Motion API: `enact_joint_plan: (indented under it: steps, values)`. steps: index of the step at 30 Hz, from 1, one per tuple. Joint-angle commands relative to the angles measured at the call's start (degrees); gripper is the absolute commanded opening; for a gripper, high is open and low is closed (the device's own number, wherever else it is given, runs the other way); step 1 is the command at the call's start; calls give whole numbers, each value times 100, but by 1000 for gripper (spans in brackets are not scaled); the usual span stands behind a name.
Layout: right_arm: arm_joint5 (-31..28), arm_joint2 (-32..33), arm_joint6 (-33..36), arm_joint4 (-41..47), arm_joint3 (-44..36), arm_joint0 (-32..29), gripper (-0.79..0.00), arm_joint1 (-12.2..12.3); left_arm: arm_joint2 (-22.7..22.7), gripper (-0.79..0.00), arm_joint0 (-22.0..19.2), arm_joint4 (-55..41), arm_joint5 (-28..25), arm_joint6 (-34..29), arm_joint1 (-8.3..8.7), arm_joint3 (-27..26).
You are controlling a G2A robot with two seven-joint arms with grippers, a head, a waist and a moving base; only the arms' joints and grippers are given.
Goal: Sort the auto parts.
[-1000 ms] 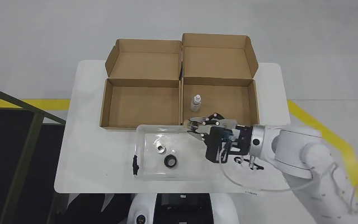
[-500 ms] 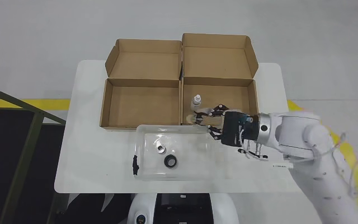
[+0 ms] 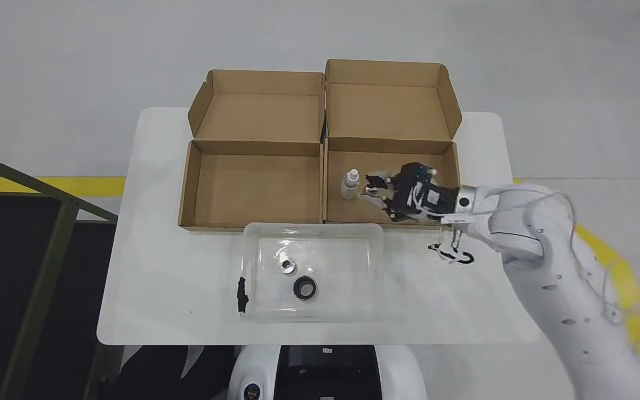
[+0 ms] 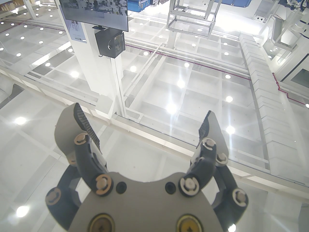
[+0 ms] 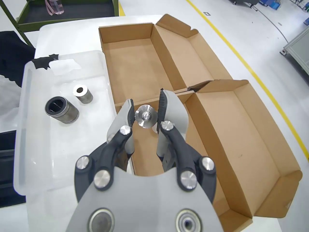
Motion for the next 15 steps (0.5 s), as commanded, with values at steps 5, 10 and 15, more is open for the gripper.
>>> enact_joint_plan:
  steps: [5,10,15]
  values:
    - [64,-199,12,-12,476,154,-785,-34,0,0,0,0,0,0,0,0]
    - [141,-387,-14,-39,877,295,-785,-76,0,0,0,0,0,0,0,0]
    - [254,-584,-16,-123,1170,398,-785,-121,0,0,0,0,0,0,0,0]
